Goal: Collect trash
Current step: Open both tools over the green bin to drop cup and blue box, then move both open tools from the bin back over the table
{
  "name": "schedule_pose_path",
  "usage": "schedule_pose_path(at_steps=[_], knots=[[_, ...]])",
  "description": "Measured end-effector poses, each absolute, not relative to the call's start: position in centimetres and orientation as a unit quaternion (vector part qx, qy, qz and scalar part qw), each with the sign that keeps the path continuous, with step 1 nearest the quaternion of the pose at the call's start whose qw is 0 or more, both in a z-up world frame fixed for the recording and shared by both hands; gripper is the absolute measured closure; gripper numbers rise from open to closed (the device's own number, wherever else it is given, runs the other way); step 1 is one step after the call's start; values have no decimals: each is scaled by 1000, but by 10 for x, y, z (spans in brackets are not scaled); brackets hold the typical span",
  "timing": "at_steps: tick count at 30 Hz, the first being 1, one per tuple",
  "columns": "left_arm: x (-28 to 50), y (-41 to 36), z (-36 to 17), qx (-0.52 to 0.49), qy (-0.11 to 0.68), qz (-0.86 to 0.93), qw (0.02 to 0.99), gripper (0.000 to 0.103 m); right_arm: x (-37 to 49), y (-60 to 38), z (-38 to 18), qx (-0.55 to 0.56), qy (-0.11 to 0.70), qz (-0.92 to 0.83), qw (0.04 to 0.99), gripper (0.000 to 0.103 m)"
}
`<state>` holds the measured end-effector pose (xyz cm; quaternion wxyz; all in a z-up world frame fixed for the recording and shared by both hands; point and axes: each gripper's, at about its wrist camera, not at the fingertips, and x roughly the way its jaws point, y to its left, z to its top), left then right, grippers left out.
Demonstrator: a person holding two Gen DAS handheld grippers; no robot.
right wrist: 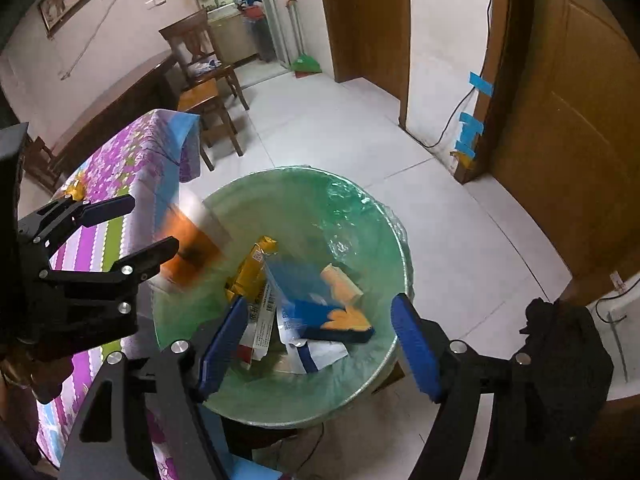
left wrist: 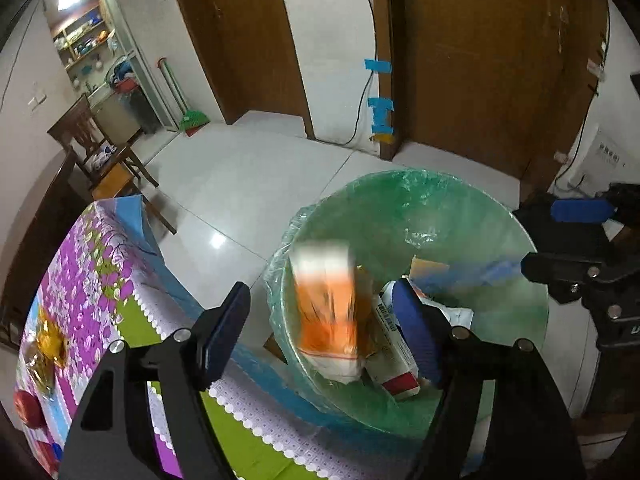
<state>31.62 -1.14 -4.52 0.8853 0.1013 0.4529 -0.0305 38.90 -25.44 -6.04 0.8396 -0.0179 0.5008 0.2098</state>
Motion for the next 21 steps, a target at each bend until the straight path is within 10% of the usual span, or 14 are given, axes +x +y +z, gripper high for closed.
schedule_pose_path(at_steps=[21], knots=[[285, -11, -39, 131, 416, 7, 900, 33, 375, -262, -57, -32, 480, 189, 856, 29]])
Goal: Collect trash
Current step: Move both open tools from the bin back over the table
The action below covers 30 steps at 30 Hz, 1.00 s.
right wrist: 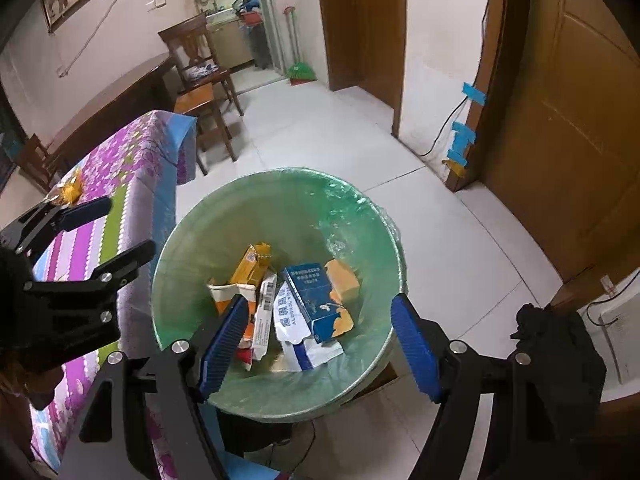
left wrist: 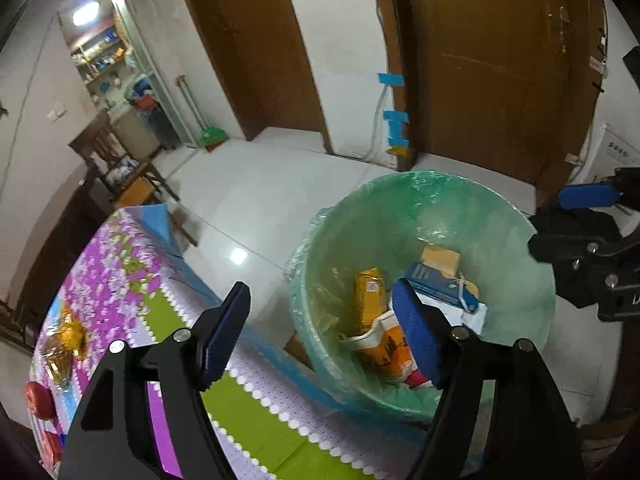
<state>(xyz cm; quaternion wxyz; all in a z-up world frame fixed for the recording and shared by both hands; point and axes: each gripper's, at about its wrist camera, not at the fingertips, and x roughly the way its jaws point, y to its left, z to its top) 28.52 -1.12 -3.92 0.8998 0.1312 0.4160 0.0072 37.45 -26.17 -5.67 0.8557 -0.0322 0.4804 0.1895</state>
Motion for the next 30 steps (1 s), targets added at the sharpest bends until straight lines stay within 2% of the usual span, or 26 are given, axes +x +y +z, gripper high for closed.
schedule_pose_path(at_steps=[13, 30], knots=[[242, 26, -26, 96, 356, 132, 920, 33, 320, -245, -35, -30, 336, 144, 930, 28], [176, 97, -20, 52, 323, 243, 913, 33, 279, -181, -28, -1, 285, 201, 937, 27]])
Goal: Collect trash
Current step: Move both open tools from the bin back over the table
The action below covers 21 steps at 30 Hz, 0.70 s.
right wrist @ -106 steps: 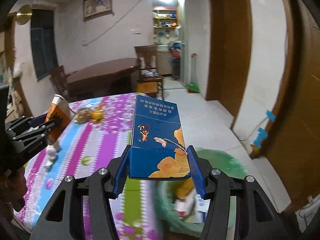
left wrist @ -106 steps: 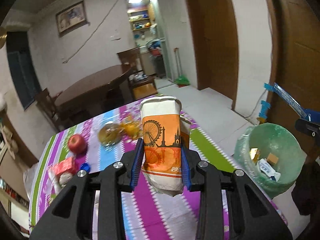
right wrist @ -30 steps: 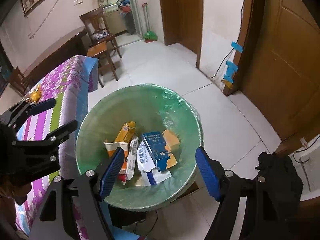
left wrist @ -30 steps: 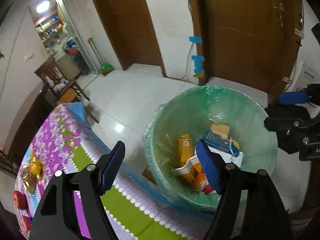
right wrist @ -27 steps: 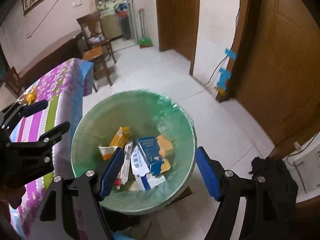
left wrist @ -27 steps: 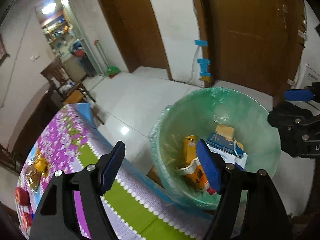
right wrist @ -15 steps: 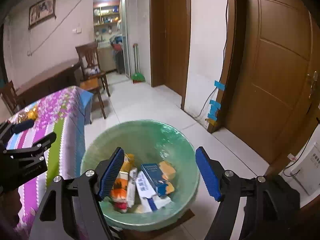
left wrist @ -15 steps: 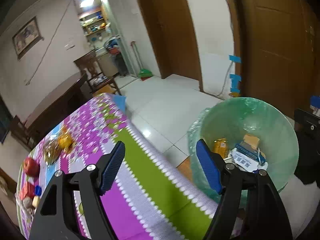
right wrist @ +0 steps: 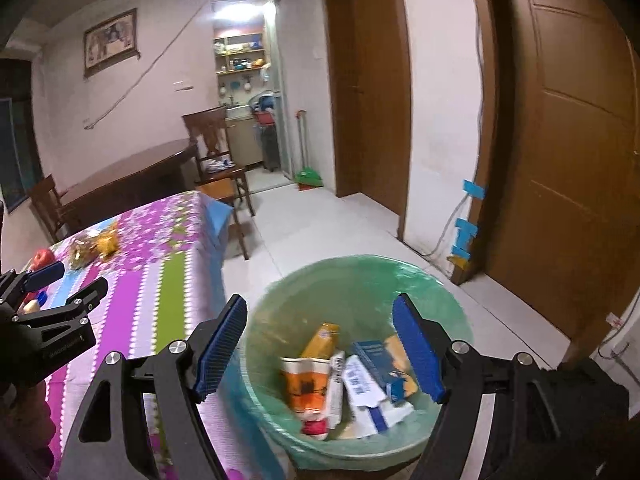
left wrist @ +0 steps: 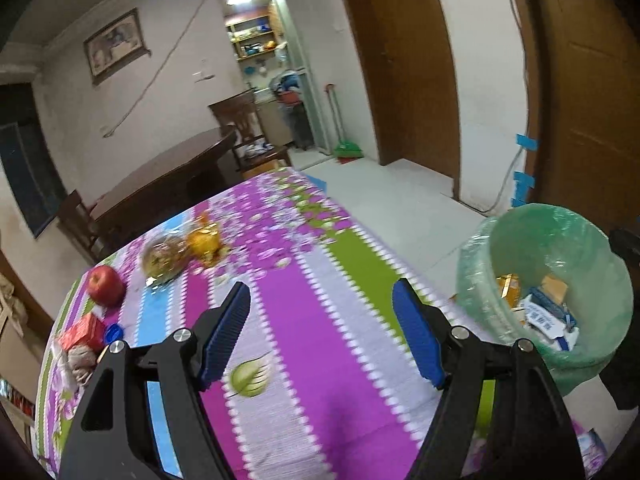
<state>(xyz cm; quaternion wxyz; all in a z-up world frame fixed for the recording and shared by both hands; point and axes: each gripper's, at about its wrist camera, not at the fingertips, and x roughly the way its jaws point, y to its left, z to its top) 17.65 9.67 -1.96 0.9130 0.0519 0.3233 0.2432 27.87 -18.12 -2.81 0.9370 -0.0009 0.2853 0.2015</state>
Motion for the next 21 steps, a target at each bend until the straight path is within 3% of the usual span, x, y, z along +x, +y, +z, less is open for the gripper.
schedule_pose_path(at_steps=[21], knots=[[31, 223, -5, -41, 312, 372, 873, 29, 201, -4, -8, -54, 265, 371, 888, 22]])
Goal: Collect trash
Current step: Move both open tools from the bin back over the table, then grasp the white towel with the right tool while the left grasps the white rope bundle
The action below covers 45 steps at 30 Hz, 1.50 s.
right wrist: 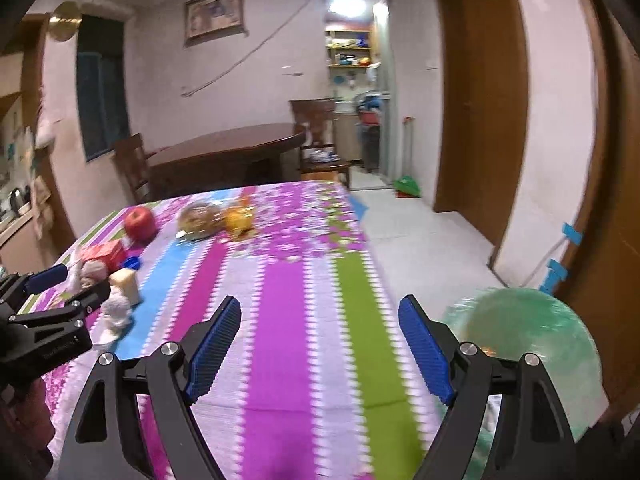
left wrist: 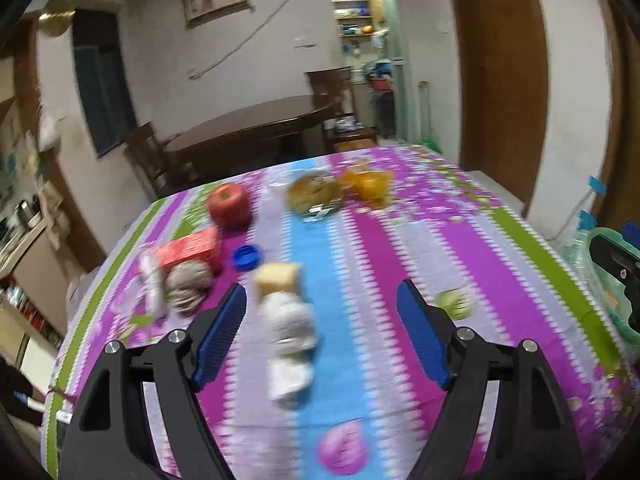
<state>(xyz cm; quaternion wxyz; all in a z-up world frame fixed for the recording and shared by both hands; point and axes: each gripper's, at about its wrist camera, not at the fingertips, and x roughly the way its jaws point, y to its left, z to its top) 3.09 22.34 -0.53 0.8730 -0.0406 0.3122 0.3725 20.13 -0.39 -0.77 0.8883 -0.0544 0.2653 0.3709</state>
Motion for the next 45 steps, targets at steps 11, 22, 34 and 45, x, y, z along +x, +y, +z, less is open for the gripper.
schedule_pose_path(at_steps=[11, 22, 34, 45], knots=[[-47, 307, -17, -104, 312, 453, 829, 28, 149, 93, -12, -95, 282, 455, 839, 22], [-96, 393, -29, -152, 332, 493, 790, 28, 96, 167, -21, -139, 296, 533, 780, 22], [-79, 441, -40, -206, 334, 461, 796, 42, 100, 236, -44, -143, 349, 564, 735, 22], [-56, 464, -78, -260, 381, 418, 782, 71, 108, 260, -60, -152, 379, 572, 712, 61]])
